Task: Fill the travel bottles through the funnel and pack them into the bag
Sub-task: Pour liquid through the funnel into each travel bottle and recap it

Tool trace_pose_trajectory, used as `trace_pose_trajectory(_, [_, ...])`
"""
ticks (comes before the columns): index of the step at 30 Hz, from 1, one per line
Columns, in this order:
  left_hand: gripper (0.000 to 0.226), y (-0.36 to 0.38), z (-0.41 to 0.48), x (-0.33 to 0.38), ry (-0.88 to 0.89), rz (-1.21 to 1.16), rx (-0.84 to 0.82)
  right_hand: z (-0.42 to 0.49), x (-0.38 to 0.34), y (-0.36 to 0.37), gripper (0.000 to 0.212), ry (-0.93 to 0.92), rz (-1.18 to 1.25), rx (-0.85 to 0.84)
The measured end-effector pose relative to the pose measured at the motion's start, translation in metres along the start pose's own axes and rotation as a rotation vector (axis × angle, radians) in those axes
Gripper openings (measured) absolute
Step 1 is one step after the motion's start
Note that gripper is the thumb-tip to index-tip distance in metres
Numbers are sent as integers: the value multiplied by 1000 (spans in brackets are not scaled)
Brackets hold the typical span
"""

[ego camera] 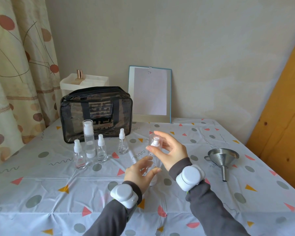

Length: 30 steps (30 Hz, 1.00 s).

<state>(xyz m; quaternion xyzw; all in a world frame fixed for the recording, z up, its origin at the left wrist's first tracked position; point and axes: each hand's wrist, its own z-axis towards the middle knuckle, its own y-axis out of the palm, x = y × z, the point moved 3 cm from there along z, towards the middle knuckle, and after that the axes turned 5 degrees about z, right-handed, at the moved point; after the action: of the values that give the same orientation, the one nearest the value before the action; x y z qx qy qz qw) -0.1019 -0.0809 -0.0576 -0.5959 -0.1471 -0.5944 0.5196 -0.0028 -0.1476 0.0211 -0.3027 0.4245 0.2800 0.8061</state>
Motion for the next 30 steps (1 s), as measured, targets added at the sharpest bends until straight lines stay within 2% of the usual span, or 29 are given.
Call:
trace_pose_trajectory(9, [46,0,1,-1,5,17,5,-6,2,1,44,49,-7,147])
trace_pose_trajectory(14, [49,1,1,-1,-10,17,-7,-2,2,-1,48,71,-59,82])
trace_pose_trajectory(20, [50,0,0,0,-13,21,7,1,1,-4,47,98,-6,13])
trace_pose_trajectory(27, [54,-1,-1,3,-28,43,25,-7,4,6,47,48,-156,148])
trace_pose_trajectory(30, [56,0,-2,5,-44,53,48,-6,3,7,48,47,-186,150])
